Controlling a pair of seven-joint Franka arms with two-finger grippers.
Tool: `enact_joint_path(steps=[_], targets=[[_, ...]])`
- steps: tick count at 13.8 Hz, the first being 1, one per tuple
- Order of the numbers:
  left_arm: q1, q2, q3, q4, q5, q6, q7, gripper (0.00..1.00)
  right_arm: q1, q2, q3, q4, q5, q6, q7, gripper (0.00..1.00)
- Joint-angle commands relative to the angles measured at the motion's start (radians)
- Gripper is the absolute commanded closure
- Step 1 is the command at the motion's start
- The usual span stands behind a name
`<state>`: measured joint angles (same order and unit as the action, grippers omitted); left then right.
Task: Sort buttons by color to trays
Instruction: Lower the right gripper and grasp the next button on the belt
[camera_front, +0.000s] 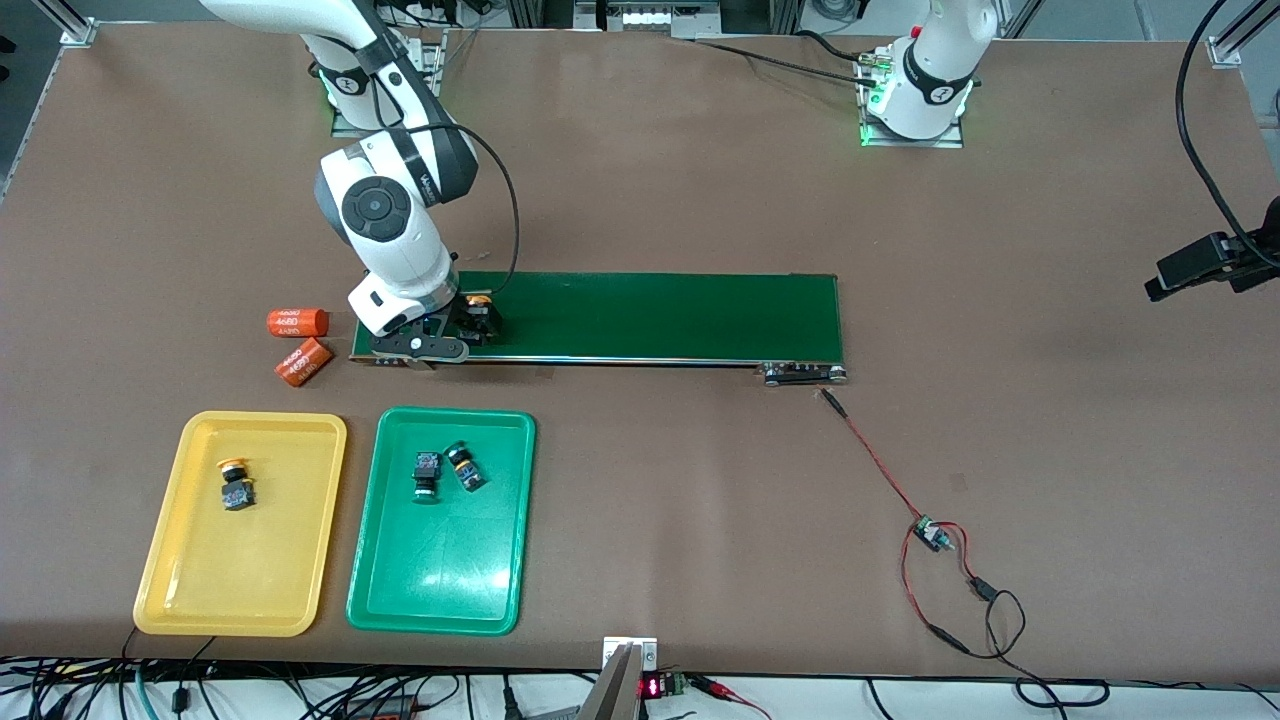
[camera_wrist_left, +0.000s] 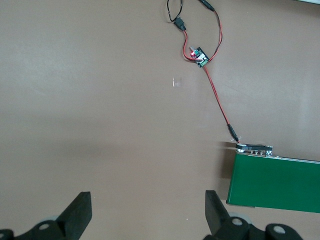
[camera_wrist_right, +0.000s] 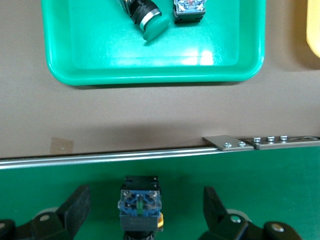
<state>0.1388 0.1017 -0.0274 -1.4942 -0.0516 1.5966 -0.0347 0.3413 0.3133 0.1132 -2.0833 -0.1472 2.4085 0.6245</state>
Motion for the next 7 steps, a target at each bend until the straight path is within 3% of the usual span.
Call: enact_joint_path(steps=[1,3,7], targets=[[0.008,0.003,-0.003,0.006,-0.019,0.006,0.009,0.0,0.001,0.026,-0.001,0.015,-0.011,0.021,0.017,0.03],[0.008,0.003,-0.003,0.006,-0.02,0.013,0.01,0.0,-0.001,0.038,-0.003,0.015,-0.012,0.03,0.006,0.14],[0.008,0.003,-0.003,0.006,-0.019,0.013,0.012,0.0,-0.007,0.058,-0.007,0.031,-0.014,0.041,-0.006,0.51]])
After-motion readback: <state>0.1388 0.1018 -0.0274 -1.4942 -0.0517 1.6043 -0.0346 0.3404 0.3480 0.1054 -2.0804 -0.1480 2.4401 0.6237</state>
